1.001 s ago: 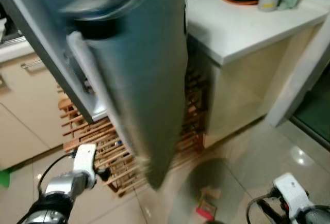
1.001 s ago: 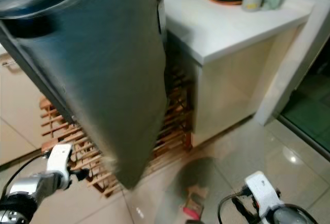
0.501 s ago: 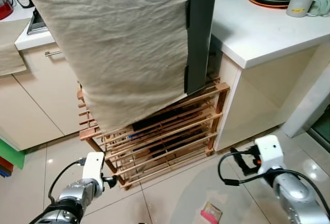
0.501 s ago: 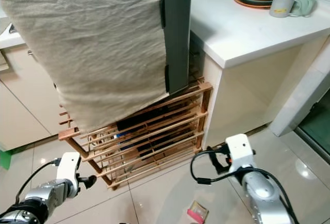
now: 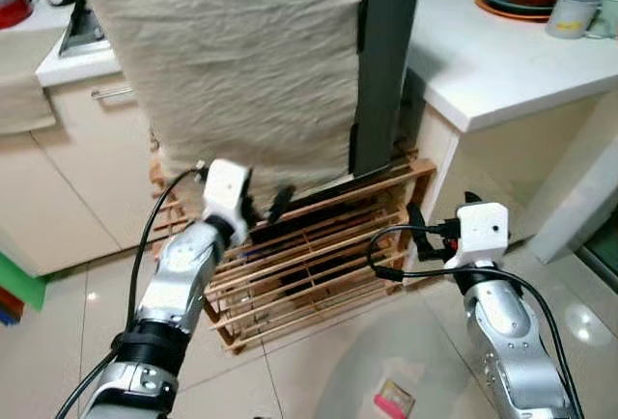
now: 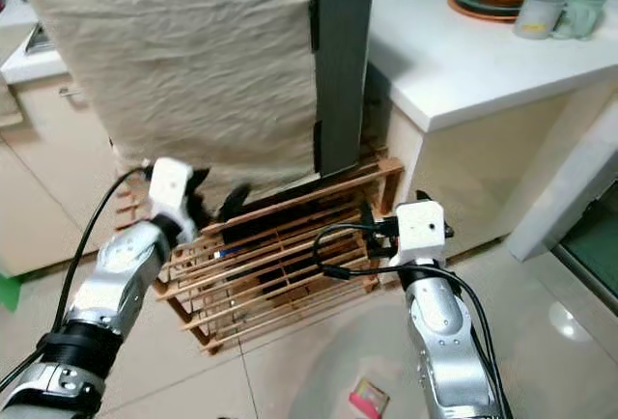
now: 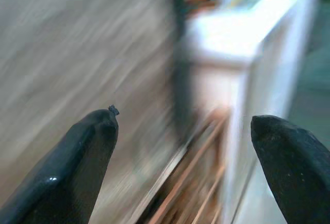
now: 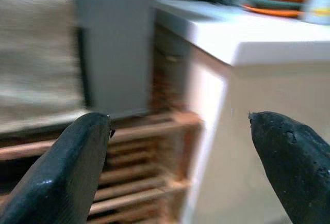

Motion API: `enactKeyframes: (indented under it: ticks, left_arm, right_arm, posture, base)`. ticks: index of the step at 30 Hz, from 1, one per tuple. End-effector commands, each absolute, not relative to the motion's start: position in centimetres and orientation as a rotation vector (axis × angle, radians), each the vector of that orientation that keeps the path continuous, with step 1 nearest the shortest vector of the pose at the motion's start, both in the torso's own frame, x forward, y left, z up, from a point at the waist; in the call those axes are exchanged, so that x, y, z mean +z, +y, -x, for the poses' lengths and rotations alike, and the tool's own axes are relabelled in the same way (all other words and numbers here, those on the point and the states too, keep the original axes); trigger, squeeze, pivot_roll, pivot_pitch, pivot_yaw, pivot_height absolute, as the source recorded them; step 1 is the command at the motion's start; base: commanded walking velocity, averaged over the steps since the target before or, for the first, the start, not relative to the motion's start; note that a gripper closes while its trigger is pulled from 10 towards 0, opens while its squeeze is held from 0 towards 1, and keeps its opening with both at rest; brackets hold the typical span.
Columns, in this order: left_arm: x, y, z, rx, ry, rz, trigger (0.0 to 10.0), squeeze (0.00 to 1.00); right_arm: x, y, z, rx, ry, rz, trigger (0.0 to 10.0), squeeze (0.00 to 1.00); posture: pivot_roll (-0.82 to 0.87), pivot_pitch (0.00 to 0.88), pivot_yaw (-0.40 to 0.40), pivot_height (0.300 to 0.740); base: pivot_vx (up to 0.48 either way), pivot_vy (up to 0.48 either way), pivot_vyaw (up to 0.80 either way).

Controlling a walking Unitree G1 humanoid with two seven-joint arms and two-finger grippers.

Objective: Restocking fridge

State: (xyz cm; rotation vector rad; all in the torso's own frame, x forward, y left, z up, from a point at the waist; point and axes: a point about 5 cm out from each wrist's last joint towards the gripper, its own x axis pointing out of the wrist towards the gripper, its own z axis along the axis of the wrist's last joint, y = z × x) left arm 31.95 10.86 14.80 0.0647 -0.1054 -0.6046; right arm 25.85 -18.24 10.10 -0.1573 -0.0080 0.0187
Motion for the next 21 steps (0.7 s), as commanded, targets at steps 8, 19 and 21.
enactKeyframes:
  ticks: [8,19,21]
  left_arm:
    - [16.2,11.9,-31.8,-0.534,-0.118,0.077,10.0,0.00]
    - [16.3,11.6,-30.8,-0.549,-0.096,0.146,10.0,0.00]
    - [16.2,11.7,-30.8,-0.547,-0.091,0.136,10.0,0.00]
  right_arm:
    - [10.7,-19.8,-25.8,-0.133,-0.038,0.150,10.0,0.00]
    - [10.3,-19.8,-25.0,-0.156,-0.021,0.154,10.0,0.00]
    - [10.3,-19.7,-25.0,-0.154,-0.022,0.156,10.0,0.00]
  posture:
    - [-0.15,0.000,0.069,0.740]
    - [-0.15,0.000,0.070,0.740]
    - [-0.15,0.000,0.070,0.740]
  base:
    - [0.000,-0.095,-0.73]
    - [0.000,-0.449,-0.73]
    - [0.000,-0.247,-0.73]
